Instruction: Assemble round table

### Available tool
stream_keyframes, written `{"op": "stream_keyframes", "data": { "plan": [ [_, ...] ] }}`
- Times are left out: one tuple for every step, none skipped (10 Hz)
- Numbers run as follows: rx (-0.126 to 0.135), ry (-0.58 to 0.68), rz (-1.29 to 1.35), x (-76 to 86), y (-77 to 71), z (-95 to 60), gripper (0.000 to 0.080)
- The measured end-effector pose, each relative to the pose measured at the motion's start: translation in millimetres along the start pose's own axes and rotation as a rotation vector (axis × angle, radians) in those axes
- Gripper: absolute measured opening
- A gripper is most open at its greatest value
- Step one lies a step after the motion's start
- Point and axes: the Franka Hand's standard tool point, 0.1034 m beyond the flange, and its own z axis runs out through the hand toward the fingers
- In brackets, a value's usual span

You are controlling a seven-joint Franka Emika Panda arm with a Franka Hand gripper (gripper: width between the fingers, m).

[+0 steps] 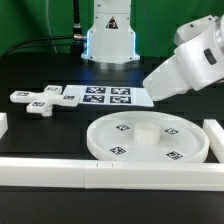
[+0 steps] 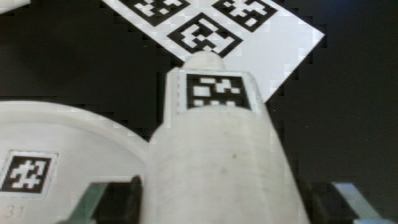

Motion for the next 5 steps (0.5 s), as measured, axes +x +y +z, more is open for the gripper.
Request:
{"op": "stream_keyframes", "data": {
  "plan": [
    [-0.023,0.103,0.007,8.2,7.5,-6.7,0.0409],
    [-0.024,0.133,0.027,0.4,9.9,-4.6,0.0409],
    [-0.002,0.160,0.057,-3.9,12.1,-7.9,0.0409],
    [0.014,0.199,0.093,-11.6,15.8,-13.5,0.0409],
    [-0.001,0.280,0.110,-17.5,21.5,-21.8,0.0409]
  ]
}}
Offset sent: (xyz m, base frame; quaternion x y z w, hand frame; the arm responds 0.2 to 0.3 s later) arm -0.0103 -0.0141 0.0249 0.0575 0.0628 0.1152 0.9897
